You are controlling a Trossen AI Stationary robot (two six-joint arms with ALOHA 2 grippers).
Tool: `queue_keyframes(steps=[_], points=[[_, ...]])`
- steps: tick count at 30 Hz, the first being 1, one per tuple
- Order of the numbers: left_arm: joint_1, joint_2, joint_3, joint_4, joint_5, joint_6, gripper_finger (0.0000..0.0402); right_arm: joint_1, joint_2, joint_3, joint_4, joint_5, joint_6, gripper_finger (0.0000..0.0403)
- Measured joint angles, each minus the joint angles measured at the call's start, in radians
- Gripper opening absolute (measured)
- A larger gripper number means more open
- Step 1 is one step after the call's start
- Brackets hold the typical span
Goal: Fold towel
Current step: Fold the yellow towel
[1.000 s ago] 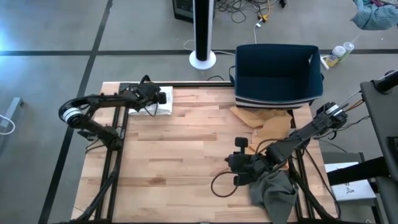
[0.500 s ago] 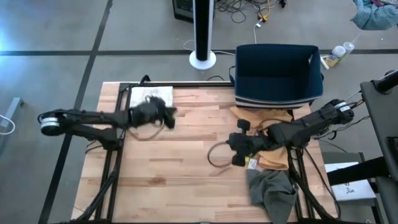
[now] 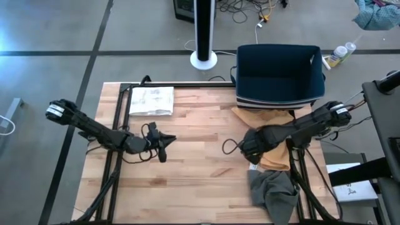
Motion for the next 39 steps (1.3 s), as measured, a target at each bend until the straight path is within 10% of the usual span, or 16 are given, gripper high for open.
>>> queue_keyframes(steps=[11,24,29,39], points=[[-0.038,0.022,0.000,0.016,-0.003,-0.024,0.0037,0.018,0.128,-0.140,0.147,0.033,-0.042,0.0226],[-0.044,0.092,0.000,0.104,-0.008,0.002,0.0037,0.013,0.311,-0.132,0.137,0.043,-0.062,0.0116],[-0.044,0.094,0.000,0.137,-0.011,0.029,0.0037,0.013,0.314,-0.015,0.138,0.070,-0.112,0.0014],[-0.044,0.096,0.000,0.272,-0.013,0.113,0.0053,0.000,0.326,0.416,0.346,0.286,-0.432,0.0003]])
